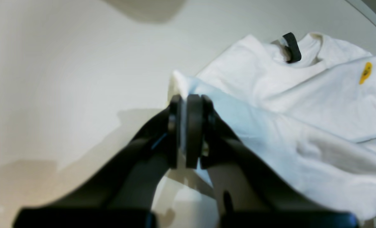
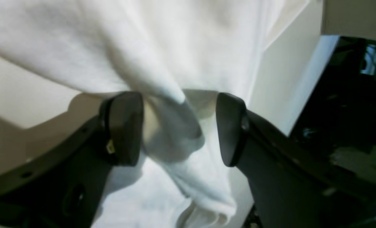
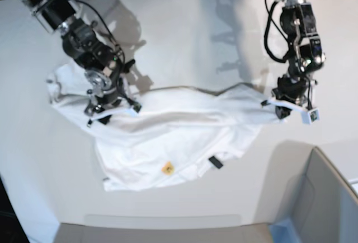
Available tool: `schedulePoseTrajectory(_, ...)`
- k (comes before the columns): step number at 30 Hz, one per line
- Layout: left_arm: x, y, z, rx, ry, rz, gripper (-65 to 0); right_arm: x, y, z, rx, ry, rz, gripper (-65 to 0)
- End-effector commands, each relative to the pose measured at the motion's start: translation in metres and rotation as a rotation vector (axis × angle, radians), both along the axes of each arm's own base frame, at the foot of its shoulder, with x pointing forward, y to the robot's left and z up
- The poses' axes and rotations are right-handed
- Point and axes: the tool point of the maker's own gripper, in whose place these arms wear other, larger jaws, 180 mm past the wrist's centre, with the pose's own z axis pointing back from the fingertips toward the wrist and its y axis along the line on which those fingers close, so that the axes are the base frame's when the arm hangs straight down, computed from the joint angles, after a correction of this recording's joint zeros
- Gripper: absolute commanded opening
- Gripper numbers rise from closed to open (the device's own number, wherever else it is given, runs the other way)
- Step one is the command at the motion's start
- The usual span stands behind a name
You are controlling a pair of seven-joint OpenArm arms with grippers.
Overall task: Layout the t-shirt on the table in an organized manner, then fold the t-shirt properly
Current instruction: 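Move the right gripper back over the shirt and grasp fabric, then lift the shirt with both grippers, stretching it between them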
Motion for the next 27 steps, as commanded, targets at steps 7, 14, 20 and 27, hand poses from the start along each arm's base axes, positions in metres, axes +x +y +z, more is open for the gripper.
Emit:
schedulePoseTrajectory(7,0.008,0.005,0.018,0.023,-0.059,0.006,-62.1,-0.014,0.006,-0.022,-0.017,0.073,0.017,-59.1)
schedulePoseTrajectory(14,0.008,0.005,0.018,0.021,-0.06,0.006,-62.1,-0.03,0.023,-0.004,0.087,0.033,0.018,-65.0)
schedulePoseTrajectory(20,0.009,0.005,0.019,0.021,-0.062,0.006,-62.2,-0.055,0.062,0.061,0.449,-0.011,0.041,-65.0)
schedulePoseTrajectory(27,0.009,0.005,0.019,0.021,-0.064,0.006,-62.2,-0.03,0.046,0.131,0.993,0.002,-0.05,-65.0)
